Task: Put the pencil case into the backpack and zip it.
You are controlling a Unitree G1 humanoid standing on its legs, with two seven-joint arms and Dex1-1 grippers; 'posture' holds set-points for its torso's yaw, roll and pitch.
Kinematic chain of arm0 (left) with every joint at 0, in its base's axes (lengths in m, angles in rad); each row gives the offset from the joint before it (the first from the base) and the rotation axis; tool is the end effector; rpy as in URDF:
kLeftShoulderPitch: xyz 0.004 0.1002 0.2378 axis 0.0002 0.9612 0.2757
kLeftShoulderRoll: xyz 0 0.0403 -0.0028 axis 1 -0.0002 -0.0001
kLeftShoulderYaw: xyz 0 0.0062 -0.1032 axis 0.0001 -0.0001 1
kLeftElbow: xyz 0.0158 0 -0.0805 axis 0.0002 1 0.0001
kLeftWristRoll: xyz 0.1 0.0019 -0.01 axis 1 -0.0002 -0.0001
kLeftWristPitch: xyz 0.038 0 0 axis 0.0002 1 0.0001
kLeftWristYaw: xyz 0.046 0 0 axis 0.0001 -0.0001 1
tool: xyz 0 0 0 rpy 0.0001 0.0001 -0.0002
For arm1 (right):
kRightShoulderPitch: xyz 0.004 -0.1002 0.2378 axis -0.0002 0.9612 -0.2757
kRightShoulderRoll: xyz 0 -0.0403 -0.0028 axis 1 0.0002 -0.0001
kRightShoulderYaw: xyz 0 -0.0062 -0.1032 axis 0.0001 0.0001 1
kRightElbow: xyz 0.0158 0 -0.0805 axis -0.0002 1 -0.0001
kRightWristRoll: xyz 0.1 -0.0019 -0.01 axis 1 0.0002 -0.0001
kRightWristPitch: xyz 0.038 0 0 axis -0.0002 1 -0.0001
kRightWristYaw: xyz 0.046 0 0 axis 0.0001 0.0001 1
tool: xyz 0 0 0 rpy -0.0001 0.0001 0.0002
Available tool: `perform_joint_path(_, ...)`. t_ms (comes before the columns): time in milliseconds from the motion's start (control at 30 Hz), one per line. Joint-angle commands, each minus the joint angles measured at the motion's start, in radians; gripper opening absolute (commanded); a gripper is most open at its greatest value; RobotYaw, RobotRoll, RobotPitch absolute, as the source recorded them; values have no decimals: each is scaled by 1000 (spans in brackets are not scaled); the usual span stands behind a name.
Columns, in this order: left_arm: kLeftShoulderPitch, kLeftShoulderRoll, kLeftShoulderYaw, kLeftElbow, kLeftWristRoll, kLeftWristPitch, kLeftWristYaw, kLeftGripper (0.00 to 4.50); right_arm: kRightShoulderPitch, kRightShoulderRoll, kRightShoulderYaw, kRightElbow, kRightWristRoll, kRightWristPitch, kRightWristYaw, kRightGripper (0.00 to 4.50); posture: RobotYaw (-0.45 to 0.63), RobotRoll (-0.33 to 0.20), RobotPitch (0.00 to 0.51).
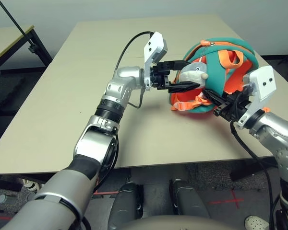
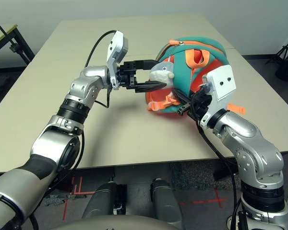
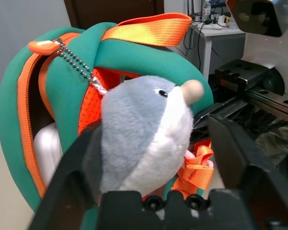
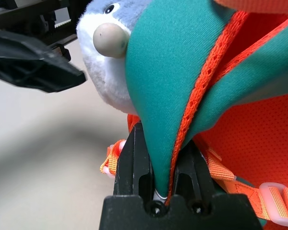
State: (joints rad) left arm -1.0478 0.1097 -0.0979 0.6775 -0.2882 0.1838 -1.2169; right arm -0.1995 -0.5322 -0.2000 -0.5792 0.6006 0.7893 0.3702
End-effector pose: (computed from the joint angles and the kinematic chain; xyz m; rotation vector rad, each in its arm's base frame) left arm 0.3548 0.0869 0.1995 0.0626 -0.1244 -1.5085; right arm 0.2036 -0.2136 0.1797 -0.0648 0.0162 0.5554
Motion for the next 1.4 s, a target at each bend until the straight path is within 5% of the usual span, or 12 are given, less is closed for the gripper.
perform_joint_path(33, -10, -1, -9, 23, 14, -7, -6, 2730, 3, 9, 20, -24, 14, 1, 7, 151, -161, 0, 59)
perform_joint_path(200, -3, 0, -18, 30, 26, -18, -9, 796, 7, 10, 14, -29, 15, 2, 2, 151, -159, 0, 63)
perform_joint_path(300, -4, 4, -21, 28, 35, -29, -13, 40, 6, 11, 16, -28, 13, 1, 0, 150, -157, 0, 64)
perform_joint_path(900, -121, 240, 127, 41, 0, -23, 3, 25, -22, 8, 26, 15, -3, -7, 15, 150, -117, 0, 66)
perform_joint_path(1400, 150, 297, 23, -49, 65, 68, 0, 25, -44, 16, 48, 42, -13, -19, 22, 150, -88, 0, 72)
